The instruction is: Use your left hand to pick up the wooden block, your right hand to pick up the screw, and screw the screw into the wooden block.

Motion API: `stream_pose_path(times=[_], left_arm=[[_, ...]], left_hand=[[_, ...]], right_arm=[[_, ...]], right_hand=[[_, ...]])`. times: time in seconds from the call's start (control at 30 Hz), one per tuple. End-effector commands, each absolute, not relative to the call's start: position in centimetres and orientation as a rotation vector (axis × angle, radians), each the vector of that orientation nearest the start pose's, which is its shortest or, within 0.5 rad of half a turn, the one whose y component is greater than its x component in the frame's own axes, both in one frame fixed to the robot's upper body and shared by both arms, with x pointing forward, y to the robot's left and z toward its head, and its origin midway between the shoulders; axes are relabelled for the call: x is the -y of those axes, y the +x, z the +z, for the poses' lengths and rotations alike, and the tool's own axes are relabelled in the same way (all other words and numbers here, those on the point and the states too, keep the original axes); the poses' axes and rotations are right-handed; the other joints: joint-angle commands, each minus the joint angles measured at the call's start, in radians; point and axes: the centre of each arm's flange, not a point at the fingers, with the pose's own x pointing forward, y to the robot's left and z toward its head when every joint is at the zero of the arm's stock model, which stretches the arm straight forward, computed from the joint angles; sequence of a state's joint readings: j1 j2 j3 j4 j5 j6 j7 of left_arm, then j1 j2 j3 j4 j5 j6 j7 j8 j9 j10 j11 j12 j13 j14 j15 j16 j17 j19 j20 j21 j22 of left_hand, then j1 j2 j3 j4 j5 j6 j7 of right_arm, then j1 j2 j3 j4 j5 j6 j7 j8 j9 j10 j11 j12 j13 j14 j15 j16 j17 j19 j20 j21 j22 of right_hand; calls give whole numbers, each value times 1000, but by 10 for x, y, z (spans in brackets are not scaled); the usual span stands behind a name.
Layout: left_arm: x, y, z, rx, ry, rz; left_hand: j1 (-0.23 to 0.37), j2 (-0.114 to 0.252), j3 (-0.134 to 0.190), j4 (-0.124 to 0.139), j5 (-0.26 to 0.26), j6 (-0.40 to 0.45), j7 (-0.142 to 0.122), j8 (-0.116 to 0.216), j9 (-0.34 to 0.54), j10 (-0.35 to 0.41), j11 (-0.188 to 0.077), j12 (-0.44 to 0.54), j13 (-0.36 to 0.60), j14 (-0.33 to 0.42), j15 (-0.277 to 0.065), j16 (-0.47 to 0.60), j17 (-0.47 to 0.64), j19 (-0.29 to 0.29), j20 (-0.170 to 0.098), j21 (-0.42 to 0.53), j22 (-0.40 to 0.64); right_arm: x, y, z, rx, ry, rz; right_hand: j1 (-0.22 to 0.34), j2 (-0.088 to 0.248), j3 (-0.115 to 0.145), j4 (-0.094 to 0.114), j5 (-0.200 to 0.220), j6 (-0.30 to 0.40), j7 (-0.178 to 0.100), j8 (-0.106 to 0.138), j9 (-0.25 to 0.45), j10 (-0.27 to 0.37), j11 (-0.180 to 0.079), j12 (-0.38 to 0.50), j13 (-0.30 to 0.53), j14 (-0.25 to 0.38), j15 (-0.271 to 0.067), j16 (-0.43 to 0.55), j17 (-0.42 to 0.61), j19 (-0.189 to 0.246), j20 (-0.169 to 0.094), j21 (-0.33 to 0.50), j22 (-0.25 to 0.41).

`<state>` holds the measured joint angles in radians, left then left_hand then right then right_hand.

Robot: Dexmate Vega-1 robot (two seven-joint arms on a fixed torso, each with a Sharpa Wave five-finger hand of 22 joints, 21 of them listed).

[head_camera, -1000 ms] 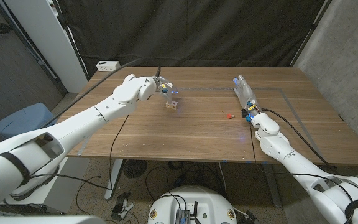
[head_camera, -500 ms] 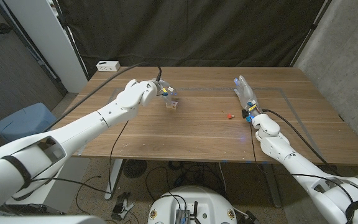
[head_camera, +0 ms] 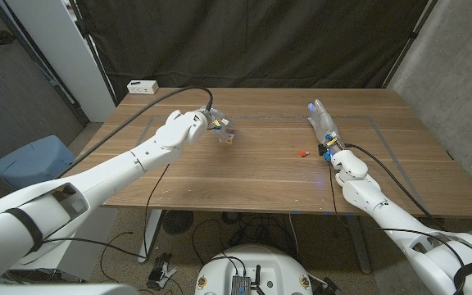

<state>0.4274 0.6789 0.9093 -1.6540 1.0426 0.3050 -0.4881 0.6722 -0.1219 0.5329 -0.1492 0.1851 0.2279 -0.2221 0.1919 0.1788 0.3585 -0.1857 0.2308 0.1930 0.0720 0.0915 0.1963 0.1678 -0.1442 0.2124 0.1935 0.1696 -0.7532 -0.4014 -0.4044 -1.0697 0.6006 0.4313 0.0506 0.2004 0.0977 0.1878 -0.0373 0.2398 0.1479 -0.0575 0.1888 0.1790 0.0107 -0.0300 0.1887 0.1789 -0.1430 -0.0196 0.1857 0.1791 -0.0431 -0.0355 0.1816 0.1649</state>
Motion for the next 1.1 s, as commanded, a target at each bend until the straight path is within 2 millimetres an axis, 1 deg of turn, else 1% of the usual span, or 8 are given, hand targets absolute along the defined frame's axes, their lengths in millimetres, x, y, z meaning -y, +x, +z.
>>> stream_pose_path(times=[0.03, 0.1, 0.3, 0.47, 0.57, 0.83, 0.97, 1.1], left_arm=[[-153, 647, 57, 362, 2024, -30], [-153, 648, 57, 357, 2025, -32], [-152, 650, 55, 353, 2027, -42], [-150, 652, 55, 352, 2030, -47], [-149, 653, 54, 364, 2035, -53], [-145, 656, 52, 372, 2031, -49], [-143, 655, 49, 384, 2036, -41], [-142, 654, 47, 391, 2039, -33]], left_hand=[[1, 1, -5, 0, 1, 19, 2, 6, 5, 23, 1, 10, 5, 18, -2, 4, 2, 13, 0, 7, 5], [2, 5, -6, 0, 1, 29, 2, 8, 6, 37, 1, 13, 6, 23, -4, 3, 2, 18, 0, 7, 4], [3, 9, -8, 0, 1, 41, 2, 11, 6, 44, 0, 14, 6, 31, -10, 3, 2, 23, 0, 7, 4], [5, 12, -10, 0, 0, 50, 1, 12, 7, 51, -2, 14, 7, 44, -14, 4, 2, 30, 0, 6, 4], [6, 13, -10, 0, 0, 52, 1, 12, 7, 52, -4, 14, 7, 46, -16, 4, 2, 31, 0, 6, 4], [9, 15, -12, -1, 0, 60, 1, 12, 7, 62, -1, 15, 8, 59, -17, 5, 3, 38, 0, 5, 4], [13, 16, -13, -3, -1, 65, 1, 12, 7, 70, -6, 17, 8, 69, -22, 6, 3, 43, 0, 5, 4], [20, 17, -15, -5, -1, 77, 1, 13, 7, 92, -11, 22, 10, 84, -28, 7, 3, 55, 0, 6, 4]], right_arm=[[276, 680, -39, 626, 52, 166], [275, 681, -38, 625, 52, 167], [273, 683, -38, 624, 54, 168], [274, 684, -38, 624, 55, 167], [274, 684, -39, 623, 57, 165], [275, 682, -41, 621, 59, 155], [277, 681, -42, 621, 61, 150], [277, 681, -43, 620, 62, 148]], right_hand=[[3, 0, 5, -6, -4, 6, -6, 1, 5, 3, -4, 3, 5, -3, 7, 7, 6, -11, -10, 5, 4], [2, 0, 5, -6, -4, 5, -6, 1, 5, 3, -6, 3, 5, -3, 7, 7, 6, -11, -11, 5, 4], [2, 0, 5, -6, -5, 4, -7, 1, 5, 3, -6, 3, 5, -2, 8, 8, 6, -11, -10, 6, 4], [1, 0, 5, -6, -5, 4, -6, 1, 5, 4, -3, 3, 5, -2, 9, 8, 6, -11, -9, 6, 4], [1, 0, 5, -7, -5, 4, -6, 1, 5, 15, 3, 7, 5, -2, 10, 8, 6, -11, -9, 6, 4], [-1, 0, 5, -7, -5, 4, -6, 1, 5, 17, 4, 7, 5, -2, 13, 8, 6, -12, -8, 6, 4], [-1, 0, 5, -8, -5, 4, -7, 1, 5, 18, -1, 7, 5, -2, 13, 8, 7, -11, -8, 6, 4], [-1, 0, 5, -8, -5, 4, -7, 1, 5, 18, 0, 7, 5, -1, 12, 9, 7, -11, -8, 6, 4]])
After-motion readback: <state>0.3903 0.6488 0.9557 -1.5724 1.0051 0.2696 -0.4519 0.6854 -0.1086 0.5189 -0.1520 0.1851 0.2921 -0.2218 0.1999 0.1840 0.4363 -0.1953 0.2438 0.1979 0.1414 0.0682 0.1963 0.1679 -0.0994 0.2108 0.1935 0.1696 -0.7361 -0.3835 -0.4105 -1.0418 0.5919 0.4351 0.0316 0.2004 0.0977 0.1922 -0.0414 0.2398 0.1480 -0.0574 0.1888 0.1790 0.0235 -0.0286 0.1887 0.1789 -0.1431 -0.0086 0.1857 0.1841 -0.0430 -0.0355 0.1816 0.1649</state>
